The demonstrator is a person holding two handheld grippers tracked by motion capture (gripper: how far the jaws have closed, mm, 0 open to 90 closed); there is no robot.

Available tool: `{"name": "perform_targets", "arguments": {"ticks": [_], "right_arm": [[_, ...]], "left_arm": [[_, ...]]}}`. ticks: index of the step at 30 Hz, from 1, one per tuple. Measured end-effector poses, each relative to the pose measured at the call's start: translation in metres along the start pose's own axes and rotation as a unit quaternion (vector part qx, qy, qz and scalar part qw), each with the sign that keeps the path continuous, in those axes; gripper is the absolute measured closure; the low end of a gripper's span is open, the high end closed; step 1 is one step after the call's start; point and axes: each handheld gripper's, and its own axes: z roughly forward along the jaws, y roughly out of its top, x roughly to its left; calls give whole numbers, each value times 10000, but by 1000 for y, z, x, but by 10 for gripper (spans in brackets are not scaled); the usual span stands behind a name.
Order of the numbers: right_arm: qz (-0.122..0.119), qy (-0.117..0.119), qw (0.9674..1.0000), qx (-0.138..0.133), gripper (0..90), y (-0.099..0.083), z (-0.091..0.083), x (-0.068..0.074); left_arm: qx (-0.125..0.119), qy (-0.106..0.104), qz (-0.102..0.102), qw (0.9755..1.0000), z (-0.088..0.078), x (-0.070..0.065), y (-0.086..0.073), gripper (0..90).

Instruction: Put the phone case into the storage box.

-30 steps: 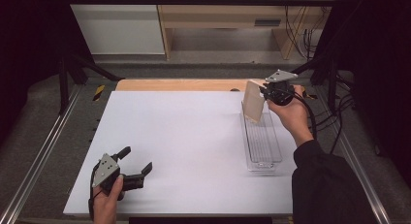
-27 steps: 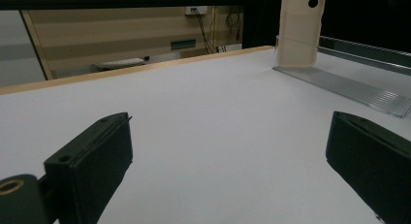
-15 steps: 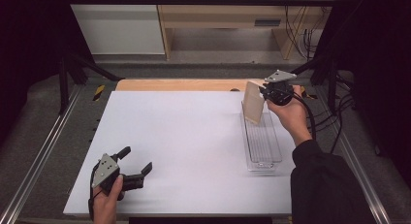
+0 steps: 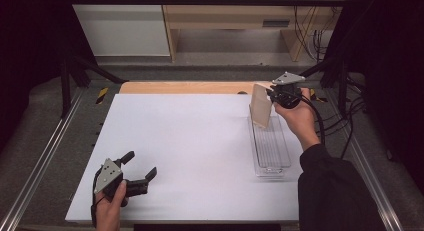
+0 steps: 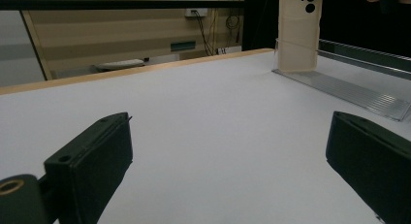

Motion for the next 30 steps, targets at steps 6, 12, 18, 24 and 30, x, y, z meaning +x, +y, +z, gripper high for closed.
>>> {"name": "perform_targets", "arguments": {"ticks": [6,12,18,24,30], "right_arm": [[-17,-43,10000,-34,771,1,2,2],[9,-94,9999,-48,770,1,3,3],[-27,-122,9999,-40,769,2,4,4],[17,-143,9999,-37,768,3,5,5],[49,-150,9999,-56,763,2,7,4]], "left_arm": [[-17,6,-12,10000,-1,0,0,28],[-52,6,-35,10000,-2,1,1,28],[-69,-7,-55,10000,-2,1,1,28],[-74,-22,-51,10000,-1,1,1,28],[-55,-36,-62,10000,0,0,1,28]]}}
